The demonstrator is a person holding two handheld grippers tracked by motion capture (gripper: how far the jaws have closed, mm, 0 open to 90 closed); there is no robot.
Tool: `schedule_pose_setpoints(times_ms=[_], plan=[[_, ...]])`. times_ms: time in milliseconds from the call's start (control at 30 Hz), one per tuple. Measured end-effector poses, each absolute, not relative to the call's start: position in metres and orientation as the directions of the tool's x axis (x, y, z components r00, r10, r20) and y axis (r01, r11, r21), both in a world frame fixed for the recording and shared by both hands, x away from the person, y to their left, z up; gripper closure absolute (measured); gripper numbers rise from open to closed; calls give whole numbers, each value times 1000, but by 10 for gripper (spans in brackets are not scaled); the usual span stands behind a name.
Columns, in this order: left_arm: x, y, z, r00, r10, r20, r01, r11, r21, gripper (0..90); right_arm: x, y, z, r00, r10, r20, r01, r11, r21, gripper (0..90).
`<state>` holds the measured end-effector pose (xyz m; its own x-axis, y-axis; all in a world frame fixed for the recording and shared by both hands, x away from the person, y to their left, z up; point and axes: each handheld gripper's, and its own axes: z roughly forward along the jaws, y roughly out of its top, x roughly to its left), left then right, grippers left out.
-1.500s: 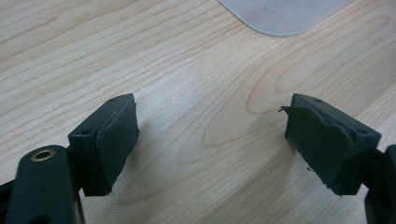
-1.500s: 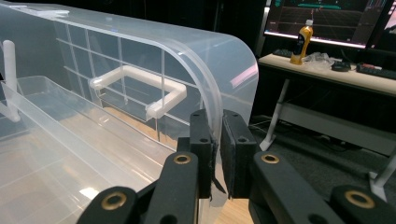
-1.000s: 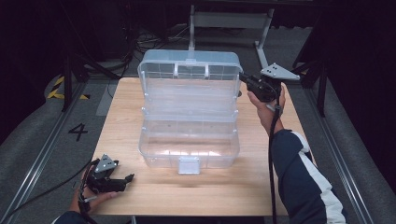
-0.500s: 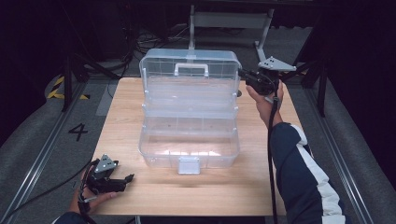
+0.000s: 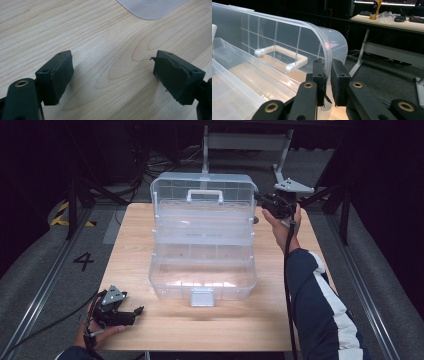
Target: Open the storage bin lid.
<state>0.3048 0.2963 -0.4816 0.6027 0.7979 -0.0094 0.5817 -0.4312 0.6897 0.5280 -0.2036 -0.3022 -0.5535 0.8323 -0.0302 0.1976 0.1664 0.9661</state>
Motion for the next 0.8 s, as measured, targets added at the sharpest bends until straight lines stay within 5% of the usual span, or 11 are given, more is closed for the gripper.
schedule_pose_setpoints(times_ms=[800], plan=[[306, 296, -482, 608, 794, -11, 578, -433, 692, 165, 559, -200, -313, -519, 854, 24, 258, 130, 957, 821]])
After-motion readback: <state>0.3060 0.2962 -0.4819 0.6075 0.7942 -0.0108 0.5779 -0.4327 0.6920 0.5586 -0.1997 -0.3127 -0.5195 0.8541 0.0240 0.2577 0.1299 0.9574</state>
